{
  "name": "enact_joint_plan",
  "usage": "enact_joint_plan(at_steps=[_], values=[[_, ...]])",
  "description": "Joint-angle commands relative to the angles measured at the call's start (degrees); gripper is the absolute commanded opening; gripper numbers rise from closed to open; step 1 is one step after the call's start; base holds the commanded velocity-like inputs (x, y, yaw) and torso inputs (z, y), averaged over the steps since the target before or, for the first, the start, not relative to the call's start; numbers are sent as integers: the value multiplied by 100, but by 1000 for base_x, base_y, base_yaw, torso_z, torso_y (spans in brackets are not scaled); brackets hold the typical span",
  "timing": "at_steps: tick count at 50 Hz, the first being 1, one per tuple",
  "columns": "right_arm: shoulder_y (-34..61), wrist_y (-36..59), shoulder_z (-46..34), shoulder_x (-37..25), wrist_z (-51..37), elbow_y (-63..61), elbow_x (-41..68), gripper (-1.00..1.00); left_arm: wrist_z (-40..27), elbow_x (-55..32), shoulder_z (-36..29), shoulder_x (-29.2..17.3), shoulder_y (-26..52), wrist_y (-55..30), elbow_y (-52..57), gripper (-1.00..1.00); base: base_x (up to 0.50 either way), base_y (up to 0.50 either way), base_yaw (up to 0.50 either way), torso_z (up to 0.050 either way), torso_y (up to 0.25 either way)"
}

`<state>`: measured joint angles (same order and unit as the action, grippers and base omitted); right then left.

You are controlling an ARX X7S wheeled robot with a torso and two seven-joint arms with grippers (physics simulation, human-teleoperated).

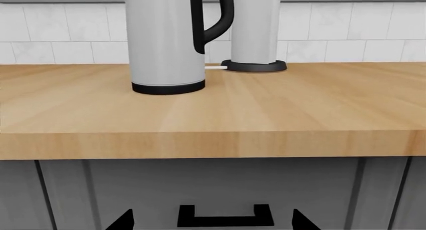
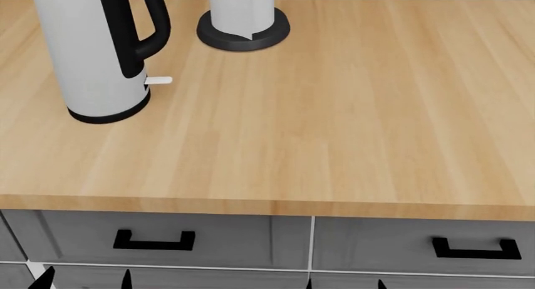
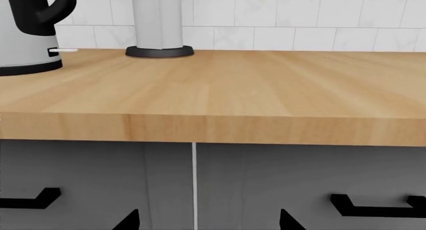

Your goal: Close the lid of the electric kettle.

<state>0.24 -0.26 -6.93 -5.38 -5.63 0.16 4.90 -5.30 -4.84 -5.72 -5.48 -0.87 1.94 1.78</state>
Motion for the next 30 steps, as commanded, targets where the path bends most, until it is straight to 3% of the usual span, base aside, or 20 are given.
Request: enact_joint_plan(at_steps=[1, 4, 17, 30], values=[[8, -2, -93, -72, -68, 7, 79, 100, -90, -61, -80, -76, 12, 20, -15, 100, 0, 0, 0, 50, 6], [-5, 140, -110, -97, -78, -121, 133, 100, -90, -39, -172, -119, -9, -223, 136, 100, 0, 0, 0, 33, 14], [-95, 2120, -224, -520, -240, -2600, 232, 100, -197, -156, -251, -526, -372, -2189, 2917, 100, 0, 0, 0, 0, 0], [312, 3386, -10, -818, -289, -4036, 500, 100, -283, -191, -247, -804, -150, -3323, 4330, 100, 0, 0, 0, 0, 0]])
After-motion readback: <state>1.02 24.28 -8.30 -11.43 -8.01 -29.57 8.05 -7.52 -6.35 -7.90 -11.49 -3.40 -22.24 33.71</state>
